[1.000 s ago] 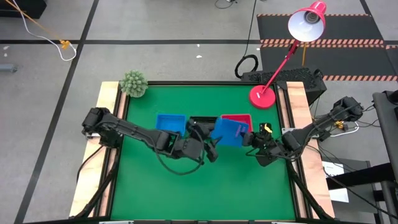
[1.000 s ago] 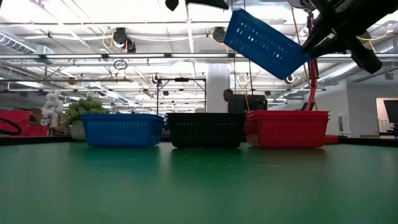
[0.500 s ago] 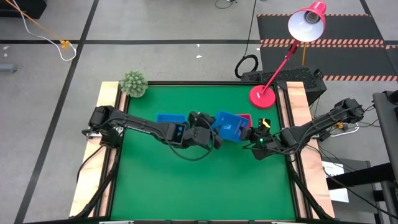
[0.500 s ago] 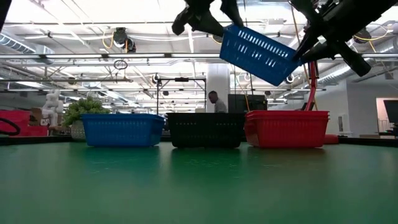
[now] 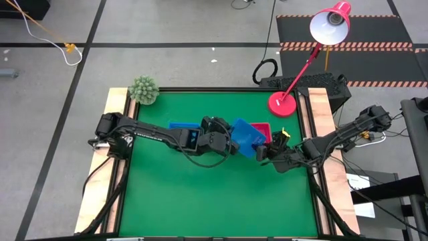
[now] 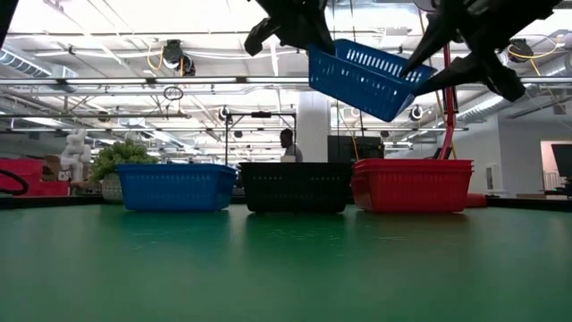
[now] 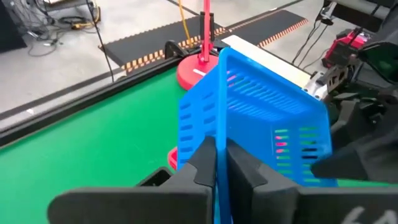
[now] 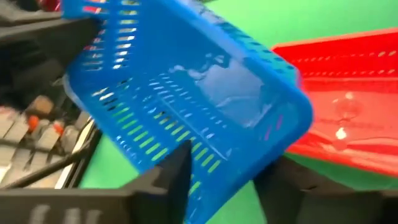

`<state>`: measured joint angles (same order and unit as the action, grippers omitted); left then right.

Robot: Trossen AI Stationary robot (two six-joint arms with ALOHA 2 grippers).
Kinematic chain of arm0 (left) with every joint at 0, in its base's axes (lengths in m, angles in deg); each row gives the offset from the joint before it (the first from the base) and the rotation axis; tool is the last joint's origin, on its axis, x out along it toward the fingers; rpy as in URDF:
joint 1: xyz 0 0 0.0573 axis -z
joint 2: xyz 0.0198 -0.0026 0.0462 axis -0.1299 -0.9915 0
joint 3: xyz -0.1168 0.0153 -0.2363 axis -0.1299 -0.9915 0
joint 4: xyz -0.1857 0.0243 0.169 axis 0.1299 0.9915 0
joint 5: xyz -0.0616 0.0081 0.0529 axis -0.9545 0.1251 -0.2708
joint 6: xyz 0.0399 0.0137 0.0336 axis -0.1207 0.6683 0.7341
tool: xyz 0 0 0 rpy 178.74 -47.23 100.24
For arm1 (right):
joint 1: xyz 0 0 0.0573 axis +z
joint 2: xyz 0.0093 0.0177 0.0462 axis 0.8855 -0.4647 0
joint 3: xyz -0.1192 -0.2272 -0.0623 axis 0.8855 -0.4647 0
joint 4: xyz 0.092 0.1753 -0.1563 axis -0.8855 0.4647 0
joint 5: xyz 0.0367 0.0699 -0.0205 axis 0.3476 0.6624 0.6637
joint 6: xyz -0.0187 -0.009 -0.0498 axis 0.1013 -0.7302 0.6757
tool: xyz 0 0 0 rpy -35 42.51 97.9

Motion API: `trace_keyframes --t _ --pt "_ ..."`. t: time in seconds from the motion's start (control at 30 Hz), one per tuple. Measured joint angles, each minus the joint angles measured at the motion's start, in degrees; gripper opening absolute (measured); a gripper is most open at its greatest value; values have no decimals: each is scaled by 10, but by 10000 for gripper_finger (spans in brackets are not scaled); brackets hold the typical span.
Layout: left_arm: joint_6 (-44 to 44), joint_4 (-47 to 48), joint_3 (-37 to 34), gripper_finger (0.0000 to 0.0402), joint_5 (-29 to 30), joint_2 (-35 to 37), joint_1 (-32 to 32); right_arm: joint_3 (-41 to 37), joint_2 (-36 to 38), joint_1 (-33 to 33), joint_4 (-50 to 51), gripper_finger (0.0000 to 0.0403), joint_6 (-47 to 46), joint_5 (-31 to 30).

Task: Stack baskets by color
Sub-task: Stack the bottom blue bin on the top stacked blue bins

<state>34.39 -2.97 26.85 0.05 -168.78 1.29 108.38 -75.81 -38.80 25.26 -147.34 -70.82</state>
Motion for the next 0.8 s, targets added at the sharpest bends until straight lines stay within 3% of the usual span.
trace_keyframes --t 0.17,0.4,0.57,0.8 --pt "-8 4 0 8 -19 0 2 0 17 5 -4 237 9 8" --pt "-96 86 0 7 -44 29 6 2 60 12 -24 351 18 32" --pt "-131 170 0 9 -52 64 5 3 92 17 -77 382 71 92" --pt "-213 272 0 10 -48 108 4 3 125 17 -147 384 131 191"
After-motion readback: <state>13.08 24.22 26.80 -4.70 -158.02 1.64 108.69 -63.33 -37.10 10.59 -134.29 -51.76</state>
